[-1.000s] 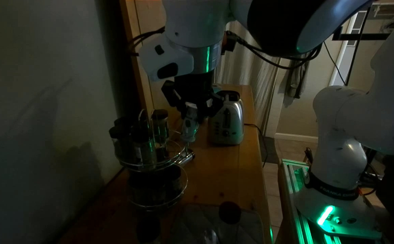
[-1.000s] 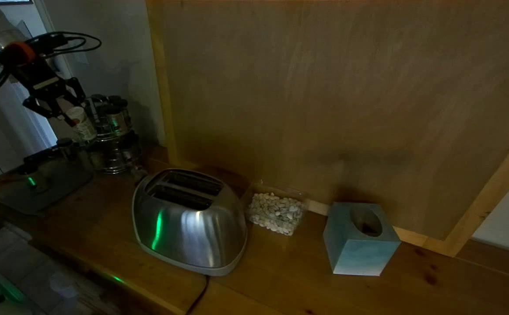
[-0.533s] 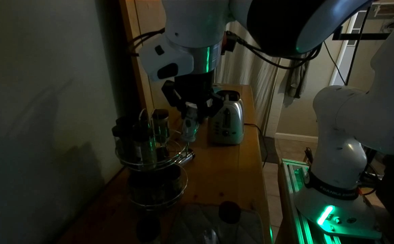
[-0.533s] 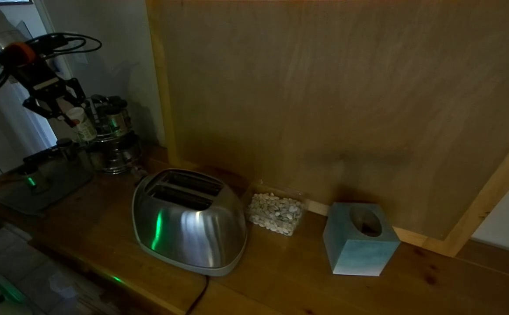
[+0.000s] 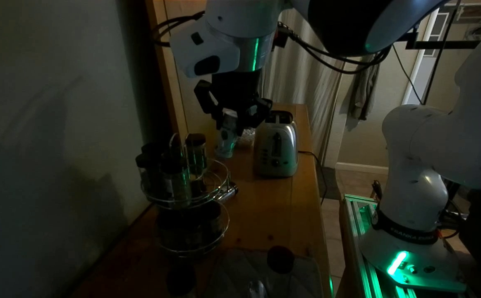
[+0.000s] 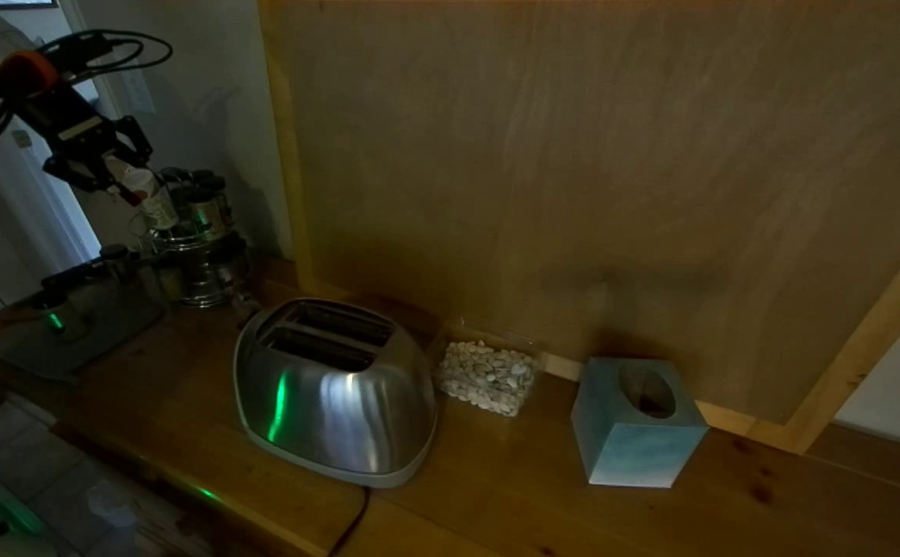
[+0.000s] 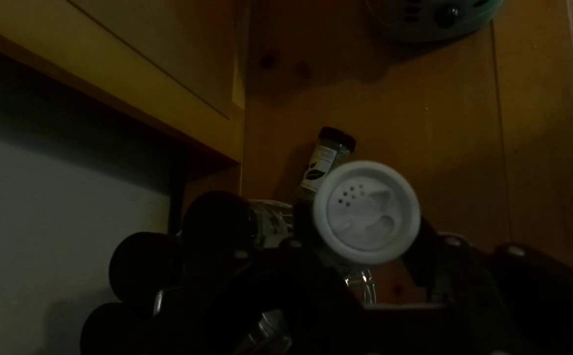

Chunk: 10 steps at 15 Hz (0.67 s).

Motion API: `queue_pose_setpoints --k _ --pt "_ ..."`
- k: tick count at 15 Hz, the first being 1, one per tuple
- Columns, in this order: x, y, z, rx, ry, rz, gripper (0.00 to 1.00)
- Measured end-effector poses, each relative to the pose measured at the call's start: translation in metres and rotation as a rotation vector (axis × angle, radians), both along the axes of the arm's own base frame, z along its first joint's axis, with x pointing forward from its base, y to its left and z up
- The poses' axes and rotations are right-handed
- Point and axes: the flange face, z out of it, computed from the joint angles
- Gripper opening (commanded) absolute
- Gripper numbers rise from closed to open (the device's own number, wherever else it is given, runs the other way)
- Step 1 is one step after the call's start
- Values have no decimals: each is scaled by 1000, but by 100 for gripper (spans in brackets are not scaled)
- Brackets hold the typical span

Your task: Move the white spice bottle from the bottom of the spice rack and place it at the top rack of the spice rack

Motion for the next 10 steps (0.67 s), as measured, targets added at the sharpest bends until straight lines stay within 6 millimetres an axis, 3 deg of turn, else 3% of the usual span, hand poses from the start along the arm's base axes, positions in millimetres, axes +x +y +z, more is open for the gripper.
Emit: queue_pose_setpoints --k 10 --pt "-8 8 -3 62 46 -47 20"
